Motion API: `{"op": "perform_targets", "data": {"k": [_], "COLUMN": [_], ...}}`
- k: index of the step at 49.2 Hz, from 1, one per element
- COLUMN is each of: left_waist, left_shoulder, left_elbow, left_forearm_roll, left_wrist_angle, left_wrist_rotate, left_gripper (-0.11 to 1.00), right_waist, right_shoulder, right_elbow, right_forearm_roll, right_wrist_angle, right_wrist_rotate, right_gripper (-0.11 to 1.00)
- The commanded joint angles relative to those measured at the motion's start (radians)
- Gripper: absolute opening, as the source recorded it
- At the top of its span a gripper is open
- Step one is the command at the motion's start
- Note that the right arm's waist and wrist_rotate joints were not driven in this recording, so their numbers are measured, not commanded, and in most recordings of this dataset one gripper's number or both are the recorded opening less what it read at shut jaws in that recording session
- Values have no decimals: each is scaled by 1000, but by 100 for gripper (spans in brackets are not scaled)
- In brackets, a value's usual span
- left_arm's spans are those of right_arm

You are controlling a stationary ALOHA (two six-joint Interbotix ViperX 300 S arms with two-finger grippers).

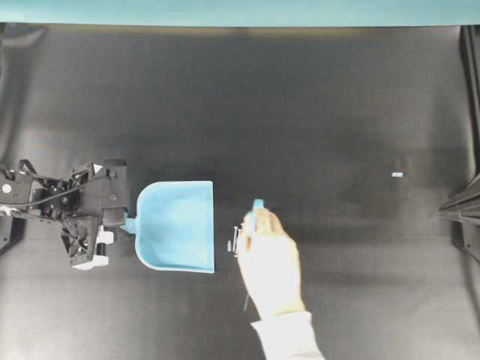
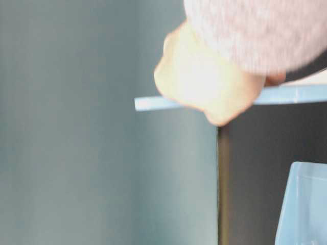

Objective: Hold the dustpan with the left arm, while a human hand uses a hand brush to gather screws into the dustpan.
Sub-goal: 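Hold the dustpan steady with the left gripper while screws are brushed in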

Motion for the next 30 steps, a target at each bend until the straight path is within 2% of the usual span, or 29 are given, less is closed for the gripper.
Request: {"op": "perform_targets", "data": {"k": [1,12,24,30], "left_waist": [-6,-14,-5,8], "left_shoulder": [-2,-2,17,37], "left_elbow": [-23,-63,-64,-61], "left_forearm_roll": [3,3,5,5], "left_wrist_angle": [12,117,117,109], "left_wrist_rotate": [2,5,61,66], "left_gripper": [30,30,30,30], "right_waist": [0,0,0,0], "right_shoulder": [6,6,6,6], "right_elbow": [-6,-5,-6,-5], "right_forearm_roll": [-3,-3,-3,-3], "right_wrist_angle": [-5,-5,-5,-5], "right_wrist_rotate": [0,0,0,0], "right_gripper": [0,0,0,0]}}
